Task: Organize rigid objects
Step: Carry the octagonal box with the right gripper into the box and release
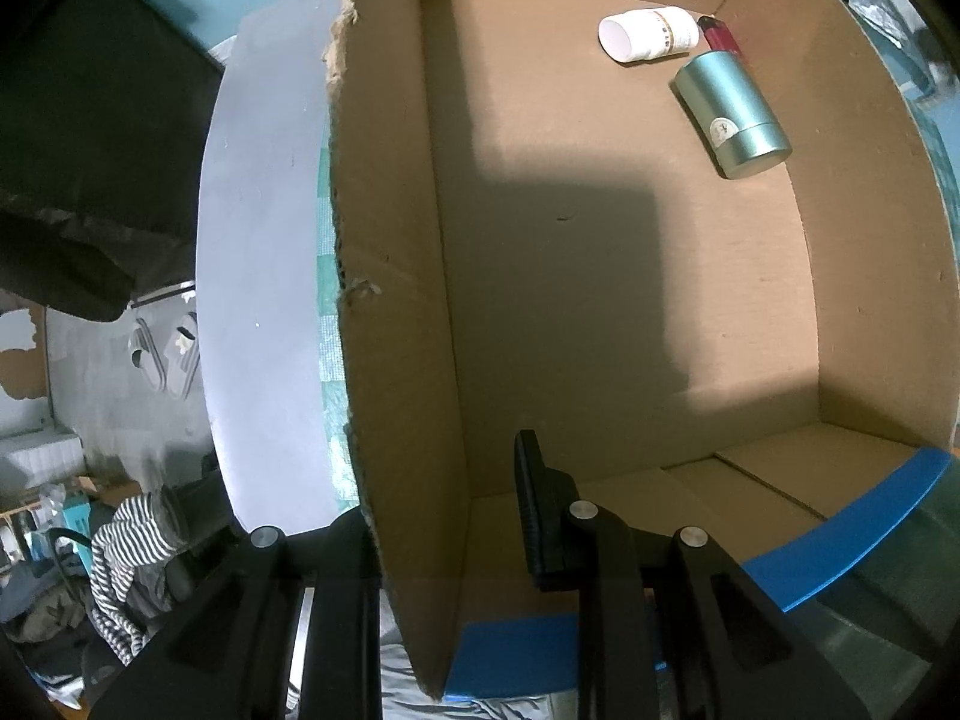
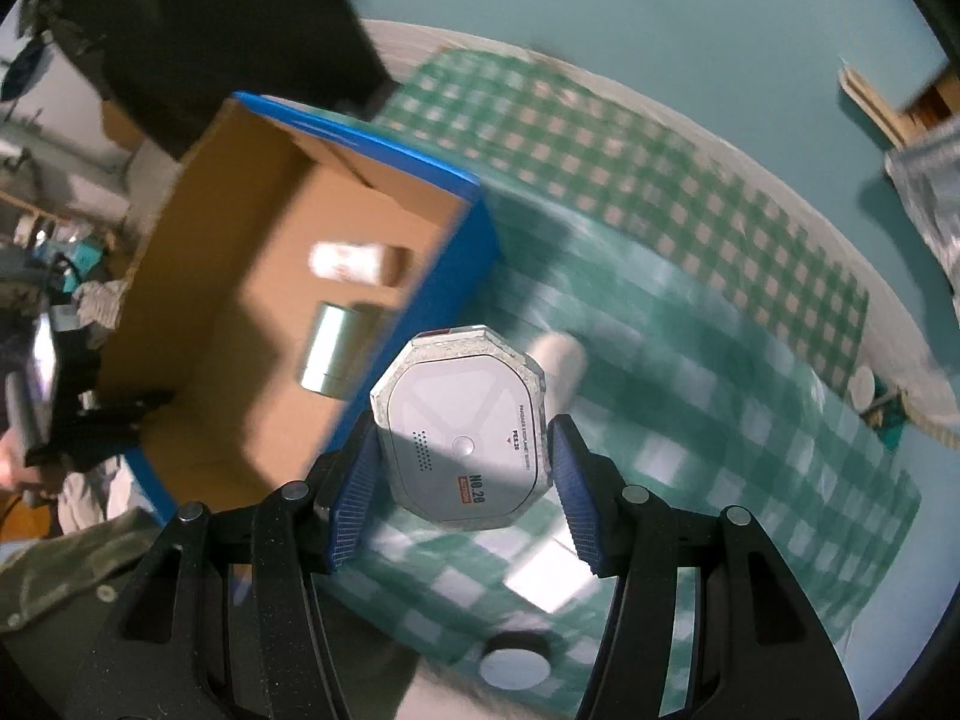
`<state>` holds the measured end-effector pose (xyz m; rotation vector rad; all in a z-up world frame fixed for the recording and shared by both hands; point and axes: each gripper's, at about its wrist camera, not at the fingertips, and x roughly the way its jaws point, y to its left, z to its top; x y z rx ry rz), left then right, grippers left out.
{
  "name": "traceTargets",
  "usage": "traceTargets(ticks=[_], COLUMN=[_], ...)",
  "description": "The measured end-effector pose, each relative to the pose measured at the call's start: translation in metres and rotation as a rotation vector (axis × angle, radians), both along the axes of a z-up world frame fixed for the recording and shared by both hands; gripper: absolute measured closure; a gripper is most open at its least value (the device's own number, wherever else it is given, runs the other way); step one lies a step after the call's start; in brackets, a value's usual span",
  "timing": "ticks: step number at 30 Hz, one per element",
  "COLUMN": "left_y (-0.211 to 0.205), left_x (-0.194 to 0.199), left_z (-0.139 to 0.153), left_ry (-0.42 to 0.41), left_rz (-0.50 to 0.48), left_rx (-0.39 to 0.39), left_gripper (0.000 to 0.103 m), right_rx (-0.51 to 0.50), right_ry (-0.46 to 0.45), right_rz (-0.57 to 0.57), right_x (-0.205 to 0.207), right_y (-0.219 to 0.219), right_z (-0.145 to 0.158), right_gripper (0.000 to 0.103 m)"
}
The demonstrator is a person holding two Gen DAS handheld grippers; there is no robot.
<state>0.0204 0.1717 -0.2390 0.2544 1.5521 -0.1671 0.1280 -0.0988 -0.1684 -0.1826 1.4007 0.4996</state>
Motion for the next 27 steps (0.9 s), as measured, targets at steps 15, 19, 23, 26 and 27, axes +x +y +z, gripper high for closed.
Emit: traceTargets(ticks=[15, 19, 23, 26, 27], left_y=[-0.001, 0.0, 0.0, 0.0, 0.0], left_x=[0.001, 0.001, 0.002, 0.003, 0.003], left_z=[0.002, 0.003, 0.002, 0.001, 0.001], left_ry=[-0.003, -0.003, -0.002, 0.0, 0.0], left_rz=[-0.016, -0.02, -0.023, -0.021, -0.022], left_rx=[-0.008, -0.006, -0.002, -0.002, -0.001], left_gripper=[0.081, 0.081, 0.081, 0.081, 0.081], right_rx=[-0.036, -0.058, -0.082, -0.091, -0.094], right_ry=[0.004, 0.019, 0.034, 0.041, 0.042], right_rz=[0.211, 0.241, 0.271, 0.284, 0.286], right_x=[-0.008, -0.011, -0.015, -0.017, -0.016], right_y=[0.088, 0.096, 0.101, 0.103, 0.104], right_z=[-0.015, -0.027, -0.035, -0.039, -0.041], right_gripper=[0.047, 0.046, 0.046, 0.046, 0.046])
